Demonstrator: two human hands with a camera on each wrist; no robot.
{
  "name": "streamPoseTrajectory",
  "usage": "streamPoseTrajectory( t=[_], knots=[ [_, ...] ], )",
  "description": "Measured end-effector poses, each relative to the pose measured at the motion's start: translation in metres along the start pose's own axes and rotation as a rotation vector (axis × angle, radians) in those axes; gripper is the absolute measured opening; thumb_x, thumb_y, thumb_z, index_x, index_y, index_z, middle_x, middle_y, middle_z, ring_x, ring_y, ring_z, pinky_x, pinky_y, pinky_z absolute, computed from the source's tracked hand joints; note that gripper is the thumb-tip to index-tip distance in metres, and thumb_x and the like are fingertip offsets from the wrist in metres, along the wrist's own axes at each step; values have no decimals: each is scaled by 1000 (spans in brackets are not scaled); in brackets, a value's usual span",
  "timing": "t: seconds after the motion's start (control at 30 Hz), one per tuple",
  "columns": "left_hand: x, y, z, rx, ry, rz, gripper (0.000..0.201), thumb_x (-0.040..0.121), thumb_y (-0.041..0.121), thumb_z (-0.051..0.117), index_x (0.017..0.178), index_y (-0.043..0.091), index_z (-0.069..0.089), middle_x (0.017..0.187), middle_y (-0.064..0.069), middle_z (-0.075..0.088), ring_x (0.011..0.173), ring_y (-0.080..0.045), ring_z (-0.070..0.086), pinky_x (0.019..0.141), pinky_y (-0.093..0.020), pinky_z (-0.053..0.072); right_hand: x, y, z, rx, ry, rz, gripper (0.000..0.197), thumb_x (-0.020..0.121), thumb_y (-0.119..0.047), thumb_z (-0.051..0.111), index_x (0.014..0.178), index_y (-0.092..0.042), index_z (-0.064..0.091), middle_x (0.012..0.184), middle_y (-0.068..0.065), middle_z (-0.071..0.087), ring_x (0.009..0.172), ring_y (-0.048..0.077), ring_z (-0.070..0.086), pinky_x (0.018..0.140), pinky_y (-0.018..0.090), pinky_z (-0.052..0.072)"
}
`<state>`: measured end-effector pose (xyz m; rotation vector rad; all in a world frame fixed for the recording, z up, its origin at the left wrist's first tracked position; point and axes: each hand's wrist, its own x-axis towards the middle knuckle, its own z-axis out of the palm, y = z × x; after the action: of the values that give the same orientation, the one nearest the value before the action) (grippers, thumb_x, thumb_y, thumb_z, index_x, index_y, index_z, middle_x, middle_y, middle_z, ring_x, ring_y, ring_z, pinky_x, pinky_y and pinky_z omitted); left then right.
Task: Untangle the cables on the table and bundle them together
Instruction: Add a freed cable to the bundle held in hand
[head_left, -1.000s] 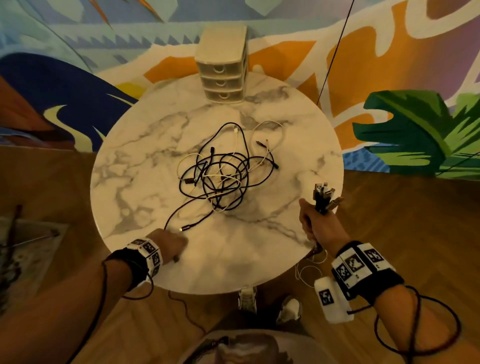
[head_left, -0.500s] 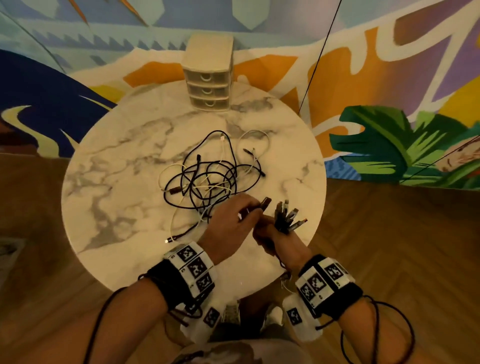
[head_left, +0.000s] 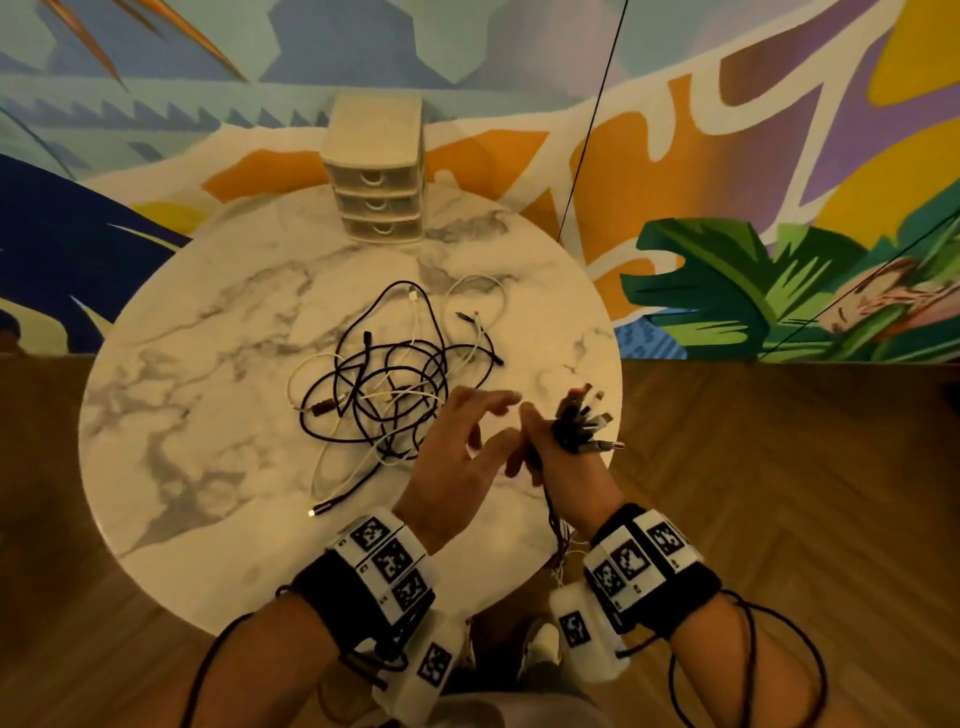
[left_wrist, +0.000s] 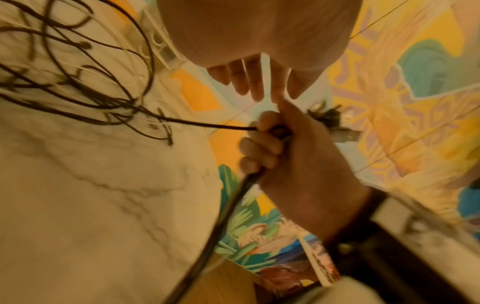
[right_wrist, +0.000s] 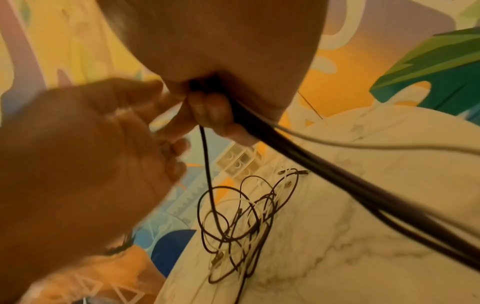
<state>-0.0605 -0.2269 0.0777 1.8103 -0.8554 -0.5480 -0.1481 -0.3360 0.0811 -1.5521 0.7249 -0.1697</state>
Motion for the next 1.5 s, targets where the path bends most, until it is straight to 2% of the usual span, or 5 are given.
streamPoseTrajectory(
  t=[0.3, 0.53, 0.87, 1.13, 1.5],
  knots=[
    [-20, -115, -17, 541, -275, -163, 48, 90, 49, 35, 102, 13, 65, 102, 0, 57, 92, -18, 55, 86, -35, 46, 13, -6, -22, 647, 96, 99, 57, 97, -26, 45, 44, -13, 27, 42, 1, 21, 37, 13, 21, 41, 26, 20],
    [37, -54, -64, 530, 76, -192, 20, 97, 24, 45, 98, 16, 63, 95, -7, 66, 90, -27, 60, 73, -33, 41, 12, -23, -31, 439, 218, 8, 52, 96, -26, 51, 48, -18, 35, 38, -8, 31, 35, 7, 25, 38, 21, 23],
    [21, 38, -12, 1178, -107, -16, 25, 99, 33, 33, 100, 21, 55, 98, -1, 65, 88, -24, 64, 64, -32, 39, 4, -19, -6, -55, -118, 56, 30, 95, -43, 45, 84, -21, 61, 47, -12, 41, 45, 2, 33, 52, 23, 27],
    [3, -8, -16, 859, -317, -260, 35, 101, 39, 29, 103, 17, 57, 104, -2, 60, 98, -23, 58, 82, -36, 47, 19, -28, -54, 228, 204, -67, 36, 102, -32, 38, 136, -23, 50, 48, -9, 34, 41, 5, 27, 39, 17, 25],
    [-30, -22, 109, -54, -1160, -739, 32, 95, 34, 47, 100, 6, 62, 87, -6, 62, 62, -8, 65, 63, -25, 51, -8, -24, -128, -5, 396, 17, 42, 97, -30, 50, 57, -15, 47, 45, -6, 38, 37, 4, 33, 46, 23, 27]
  ],
)
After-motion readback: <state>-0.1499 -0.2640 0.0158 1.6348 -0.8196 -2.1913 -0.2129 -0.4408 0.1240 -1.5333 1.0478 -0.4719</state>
